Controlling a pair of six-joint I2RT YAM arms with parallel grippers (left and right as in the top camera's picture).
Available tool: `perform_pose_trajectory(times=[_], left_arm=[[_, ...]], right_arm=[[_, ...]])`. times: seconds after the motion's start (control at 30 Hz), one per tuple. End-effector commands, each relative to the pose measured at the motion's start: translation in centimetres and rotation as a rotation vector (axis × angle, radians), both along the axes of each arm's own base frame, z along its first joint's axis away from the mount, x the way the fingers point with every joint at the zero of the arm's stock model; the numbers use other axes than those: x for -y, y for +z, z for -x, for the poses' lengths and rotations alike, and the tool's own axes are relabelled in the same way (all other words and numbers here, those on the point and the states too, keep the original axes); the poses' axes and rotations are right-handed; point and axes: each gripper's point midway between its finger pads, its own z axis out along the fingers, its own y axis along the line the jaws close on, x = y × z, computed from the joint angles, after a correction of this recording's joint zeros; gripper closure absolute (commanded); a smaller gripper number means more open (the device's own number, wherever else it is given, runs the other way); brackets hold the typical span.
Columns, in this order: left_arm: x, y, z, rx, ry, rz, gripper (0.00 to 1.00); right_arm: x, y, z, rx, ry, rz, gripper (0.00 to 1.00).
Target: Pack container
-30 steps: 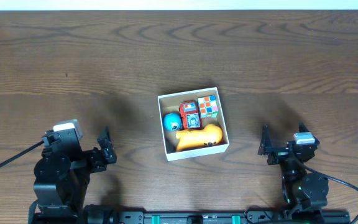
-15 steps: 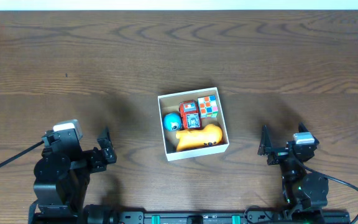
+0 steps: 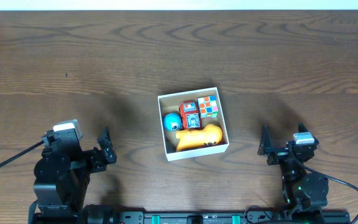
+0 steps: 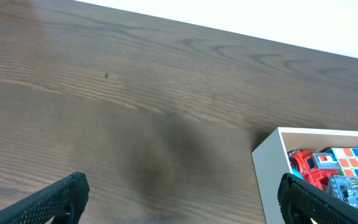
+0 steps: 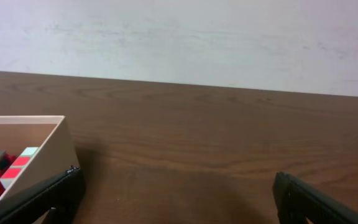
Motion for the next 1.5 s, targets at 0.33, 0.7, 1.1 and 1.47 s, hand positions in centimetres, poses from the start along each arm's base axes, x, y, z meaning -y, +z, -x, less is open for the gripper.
perform_pose_trajectory(times=[0.33,0.7,1.1,1.47], left_arm=[[-0.6,-3.7,2.3,-0.019,-0.008,-0.064,0.02],[-0.4,-3.3,-2.2,0.372,-0.043,-0.186,0.02],[-0.5,-6.8,-3.8,0.455,-0.053,-0.253,0.02],[-0.3,-10.8,-3.8,0.339,-0.056,-0.188,0.02]], right_arm=[[0.0,0.0,0.0,0.001,0.005,0.007,0.01],[0.0,0.0,0.0,0.001,0.005,0.007,0.01],[0.0,0.0,0.0,0.001,0.005,0.007,0.01],[0.0,0.0,0.0,0.001,0.005,0.007,0.01]])
